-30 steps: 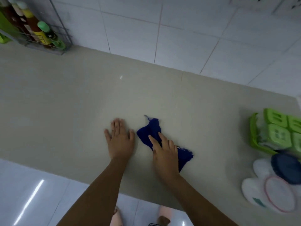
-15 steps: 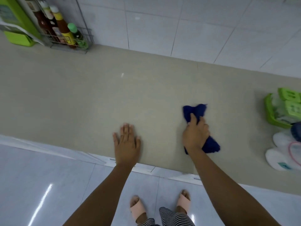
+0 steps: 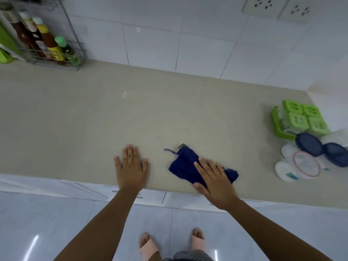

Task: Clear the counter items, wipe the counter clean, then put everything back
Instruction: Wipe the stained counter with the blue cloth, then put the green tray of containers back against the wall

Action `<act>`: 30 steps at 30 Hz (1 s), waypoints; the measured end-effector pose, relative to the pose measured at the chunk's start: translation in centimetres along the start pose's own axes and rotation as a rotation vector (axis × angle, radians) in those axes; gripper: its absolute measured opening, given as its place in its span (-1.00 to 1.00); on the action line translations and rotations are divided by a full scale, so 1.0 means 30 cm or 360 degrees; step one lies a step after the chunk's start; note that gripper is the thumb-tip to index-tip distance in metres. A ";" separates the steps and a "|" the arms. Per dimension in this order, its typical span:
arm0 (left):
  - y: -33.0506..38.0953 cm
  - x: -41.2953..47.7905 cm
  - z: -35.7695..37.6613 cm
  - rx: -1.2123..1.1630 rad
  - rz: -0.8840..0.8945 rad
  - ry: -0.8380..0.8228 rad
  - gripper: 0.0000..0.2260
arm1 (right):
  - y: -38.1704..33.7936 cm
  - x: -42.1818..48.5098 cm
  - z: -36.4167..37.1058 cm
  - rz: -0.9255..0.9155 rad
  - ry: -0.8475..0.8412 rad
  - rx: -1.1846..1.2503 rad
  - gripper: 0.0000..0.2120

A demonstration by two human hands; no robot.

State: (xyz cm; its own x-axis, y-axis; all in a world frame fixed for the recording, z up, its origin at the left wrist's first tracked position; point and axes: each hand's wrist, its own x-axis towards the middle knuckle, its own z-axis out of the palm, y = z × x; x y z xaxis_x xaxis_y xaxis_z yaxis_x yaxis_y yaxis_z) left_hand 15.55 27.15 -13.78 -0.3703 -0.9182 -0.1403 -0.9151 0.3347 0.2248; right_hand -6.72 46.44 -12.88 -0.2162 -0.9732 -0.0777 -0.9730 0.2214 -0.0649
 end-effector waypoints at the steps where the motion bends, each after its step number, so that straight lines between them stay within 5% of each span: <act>1: 0.001 0.002 -0.002 0.0000 -0.0011 -0.0011 -0.44 | 0.046 -0.022 -0.008 -0.0041 -0.0035 0.0008 -0.40; 9: 0.137 -0.071 0.022 -0.0059 -0.0014 0.0054 -0.48 | 0.325 -0.047 -0.085 -0.0275 -0.0315 -0.0042 -0.33; 17: 0.503 -0.223 0.102 -0.0075 0.0353 0.0004 -0.12 | 0.324 -0.054 -0.105 -0.0279 -0.0273 0.0089 -0.31; 30: 0.773 -0.113 -0.013 0.0090 0.0462 -0.0204 -0.49 | 0.596 0.054 -0.457 0.0263 0.0030 0.0295 -0.35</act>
State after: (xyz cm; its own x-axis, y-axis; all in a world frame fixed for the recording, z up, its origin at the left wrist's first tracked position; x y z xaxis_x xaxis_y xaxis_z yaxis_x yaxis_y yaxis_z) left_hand -4.36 37.95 -7.72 -0.6311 -0.7496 -0.1993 -0.7743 0.5935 0.2195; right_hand -25.56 47.97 -0.54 -0.3742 -0.9236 -0.0836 -0.8934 0.3832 -0.2344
